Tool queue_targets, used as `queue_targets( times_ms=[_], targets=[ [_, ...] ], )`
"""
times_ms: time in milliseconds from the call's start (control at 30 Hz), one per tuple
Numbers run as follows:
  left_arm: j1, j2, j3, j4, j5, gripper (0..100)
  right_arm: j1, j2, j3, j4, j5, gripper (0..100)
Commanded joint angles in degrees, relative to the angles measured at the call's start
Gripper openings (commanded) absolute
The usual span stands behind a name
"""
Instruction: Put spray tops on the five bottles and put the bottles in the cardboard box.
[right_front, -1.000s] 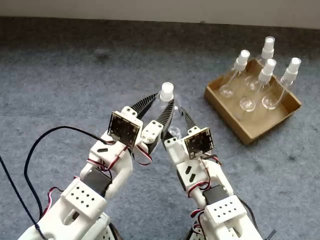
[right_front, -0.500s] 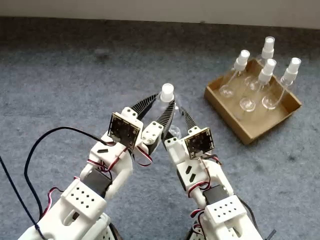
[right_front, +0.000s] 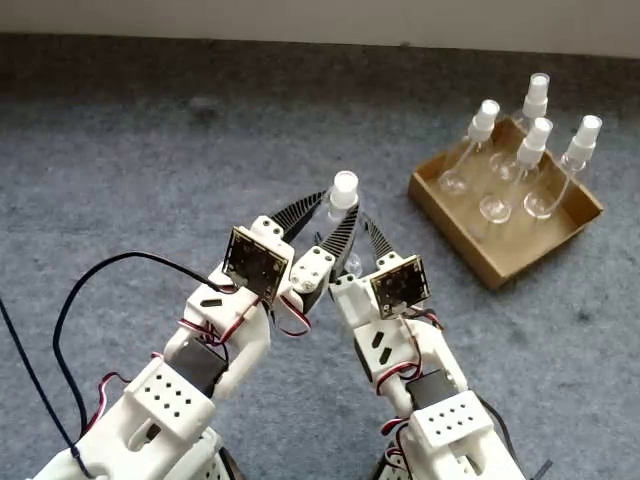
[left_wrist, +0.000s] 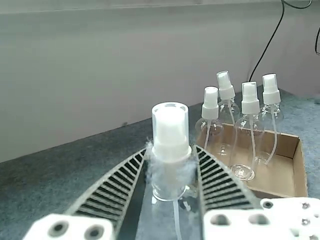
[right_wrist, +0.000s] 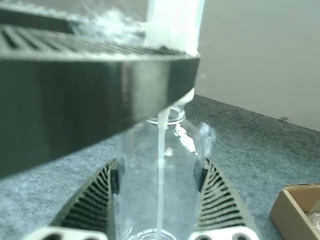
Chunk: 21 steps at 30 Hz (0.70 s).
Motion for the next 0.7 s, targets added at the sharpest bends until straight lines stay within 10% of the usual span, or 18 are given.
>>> queue_targets(
  times_ms=[0,667],
  targets=[
    [2.2,-0.6,-2.8,-0.4,0.5,3,-0.5,-1.2,10.2,-1.5,0.5,0.9],
    [-3.9,-0.7,-1.8,3.7,0.6,3,-0.5,-1.2,10.2,-1.5,0.5,0.9]
  ],
)
